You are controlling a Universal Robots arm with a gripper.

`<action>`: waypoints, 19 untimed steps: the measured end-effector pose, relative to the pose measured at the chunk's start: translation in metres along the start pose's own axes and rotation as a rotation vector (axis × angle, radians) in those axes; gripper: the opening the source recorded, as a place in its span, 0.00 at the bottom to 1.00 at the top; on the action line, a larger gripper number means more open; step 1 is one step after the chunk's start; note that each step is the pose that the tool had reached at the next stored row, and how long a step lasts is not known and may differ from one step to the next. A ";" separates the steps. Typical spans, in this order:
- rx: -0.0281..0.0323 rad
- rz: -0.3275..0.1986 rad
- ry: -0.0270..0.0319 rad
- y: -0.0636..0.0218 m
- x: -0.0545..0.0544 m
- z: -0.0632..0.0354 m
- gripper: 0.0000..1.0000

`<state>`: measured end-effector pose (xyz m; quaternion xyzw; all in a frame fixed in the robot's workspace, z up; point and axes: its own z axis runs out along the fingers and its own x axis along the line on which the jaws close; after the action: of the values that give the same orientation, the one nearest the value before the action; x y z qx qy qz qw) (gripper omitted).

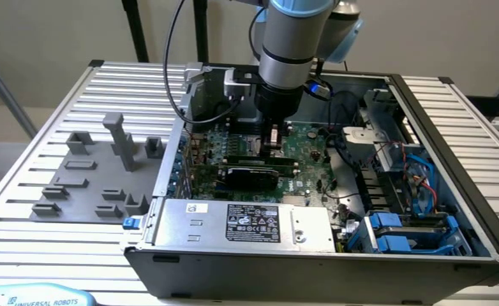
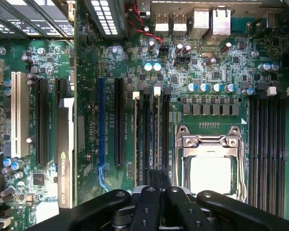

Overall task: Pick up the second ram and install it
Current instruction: 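Press down the second ram until it locks into place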

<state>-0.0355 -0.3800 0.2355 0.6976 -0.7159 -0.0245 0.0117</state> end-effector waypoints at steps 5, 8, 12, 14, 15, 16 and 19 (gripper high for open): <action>-0.0006 0.000 0.0015 0.0010 0.000 0.0083 0.11; -0.0004 0.000 0.0010 0.0012 0.000 0.0119 0.11; -0.0003 0.000 0.0000 0.0019 0.000 -0.0003 0.11; -0.0004 0.000 0.0000 0.0020 0.000 -0.0092 0.11; -0.0014 0.000 -0.0001 0.0017 0.000 -0.0121 0.11; -0.0015 0.000 -0.0009 0.0017 0.000 -0.0124 0.11; -0.0021 0.000 -0.0097 0.0017 0.000 -0.0124 0.11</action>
<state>-0.0365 -0.3798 0.2480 0.6977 -0.7158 -0.0287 0.0090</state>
